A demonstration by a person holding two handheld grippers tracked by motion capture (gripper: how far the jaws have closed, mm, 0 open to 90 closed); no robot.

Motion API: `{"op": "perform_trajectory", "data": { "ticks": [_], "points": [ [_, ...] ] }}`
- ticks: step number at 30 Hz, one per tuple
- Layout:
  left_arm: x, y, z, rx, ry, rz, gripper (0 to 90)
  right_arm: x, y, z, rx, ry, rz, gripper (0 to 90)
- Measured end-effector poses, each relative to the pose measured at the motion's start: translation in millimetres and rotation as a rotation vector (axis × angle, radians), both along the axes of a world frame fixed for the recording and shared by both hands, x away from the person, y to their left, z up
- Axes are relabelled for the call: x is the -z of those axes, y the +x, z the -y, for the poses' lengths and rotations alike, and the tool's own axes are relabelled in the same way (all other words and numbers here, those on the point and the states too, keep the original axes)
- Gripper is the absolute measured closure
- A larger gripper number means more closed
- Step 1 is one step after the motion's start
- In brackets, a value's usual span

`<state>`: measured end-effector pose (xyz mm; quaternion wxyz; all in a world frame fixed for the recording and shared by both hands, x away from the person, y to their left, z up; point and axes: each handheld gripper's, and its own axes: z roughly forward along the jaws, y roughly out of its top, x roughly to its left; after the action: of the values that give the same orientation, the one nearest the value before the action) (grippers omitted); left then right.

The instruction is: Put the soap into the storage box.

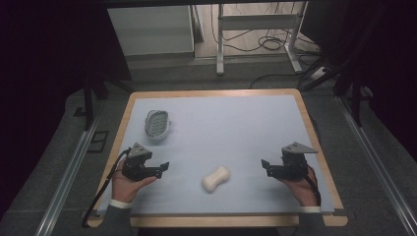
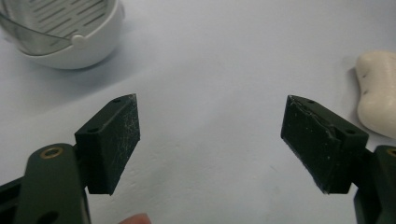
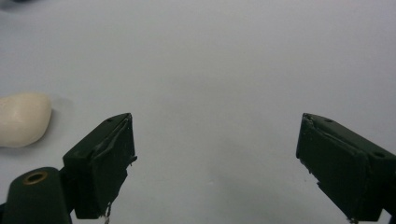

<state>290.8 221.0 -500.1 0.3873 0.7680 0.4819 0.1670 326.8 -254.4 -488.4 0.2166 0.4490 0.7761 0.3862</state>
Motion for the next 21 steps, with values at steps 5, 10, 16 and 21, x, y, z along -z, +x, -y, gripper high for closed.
{"op": "perform_trajectory", "data": {
  "ticks": [5,10,16,21],
  "points": [
    [2.6,-0.6,-1.5,-0.006,0.016,-0.019,20.0,1.4,2.0,3.2,0.008,-0.025,0.008,12.0],
    [7.9,3.4,-0.4,0.011,0.025,-0.047,21.1,4.8,4.7,10.6,0.040,-0.030,0.014,12.5],
    [5.6,3.7,5.3,0.041,0.027,-0.064,22.3,4.8,0.7,11.3,0.051,-0.063,0.029,12.7],
    [1.0,1.4,15.2,0.077,0.021,-0.067,23.2,6.1,-3.1,15.9,0.055,-0.069,0.031,12.7]
  ]
}}
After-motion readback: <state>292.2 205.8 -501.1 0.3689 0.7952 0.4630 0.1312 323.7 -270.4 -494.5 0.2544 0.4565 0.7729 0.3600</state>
